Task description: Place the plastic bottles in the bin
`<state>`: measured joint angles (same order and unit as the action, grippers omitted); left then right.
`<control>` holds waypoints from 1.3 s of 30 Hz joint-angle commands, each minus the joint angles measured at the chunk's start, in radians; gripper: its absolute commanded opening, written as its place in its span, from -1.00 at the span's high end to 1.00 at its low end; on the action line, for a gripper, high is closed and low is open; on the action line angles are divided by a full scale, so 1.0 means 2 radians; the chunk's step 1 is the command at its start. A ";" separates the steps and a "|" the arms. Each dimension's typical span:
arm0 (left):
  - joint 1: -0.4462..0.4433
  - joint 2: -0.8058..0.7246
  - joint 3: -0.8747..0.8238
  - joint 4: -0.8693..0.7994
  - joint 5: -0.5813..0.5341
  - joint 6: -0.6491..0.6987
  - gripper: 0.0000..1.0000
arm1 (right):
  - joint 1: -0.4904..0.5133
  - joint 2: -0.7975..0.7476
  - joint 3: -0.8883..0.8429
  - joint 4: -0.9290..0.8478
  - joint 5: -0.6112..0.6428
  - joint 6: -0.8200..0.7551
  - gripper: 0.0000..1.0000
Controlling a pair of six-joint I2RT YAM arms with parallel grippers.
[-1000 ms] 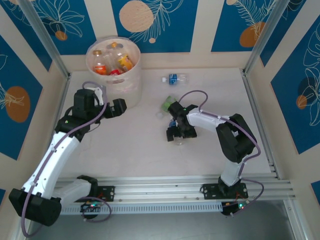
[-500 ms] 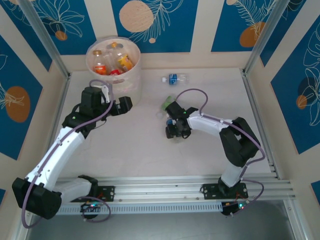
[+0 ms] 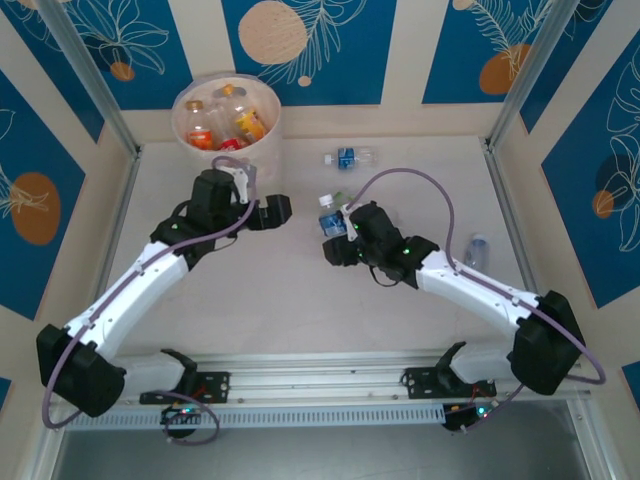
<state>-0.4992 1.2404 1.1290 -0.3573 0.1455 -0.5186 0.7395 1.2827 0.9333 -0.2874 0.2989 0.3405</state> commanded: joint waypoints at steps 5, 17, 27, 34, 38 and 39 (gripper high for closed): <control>-0.042 0.048 0.045 0.083 0.049 -0.023 -1.00 | 0.007 -0.027 -0.007 0.064 -0.019 -0.011 -0.06; -0.069 0.102 0.081 0.138 0.081 -0.044 -0.64 | 0.023 -0.032 -0.004 0.072 -0.018 -0.015 -0.06; -0.070 0.117 0.078 0.162 0.105 -0.065 -0.11 | 0.027 -0.032 0.002 0.076 -0.015 -0.014 -0.06; -0.070 0.120 0.075 0.161 0.105 -0.067 0.32 | 0.028 -0.027 0.005 0.077 -0.014 -0.012 -0.06; -0.070 0.120 0.072 0.163 0.104 -0.069 0.59 | 0.028 -0.026 0.007 0.077 -0.009 -0.006 -0.07; -0.070 0.120 0.070 0.164 0.103 -0.069 0.67 | 0.028 -0.025 0.007 0.076 -0.009 -0.005 -0.07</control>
<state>-0.6270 1.4754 1.2587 -0.0624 0.3252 -0.6495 0.7864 1.2446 0.9249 -0.1642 0.2741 0.3286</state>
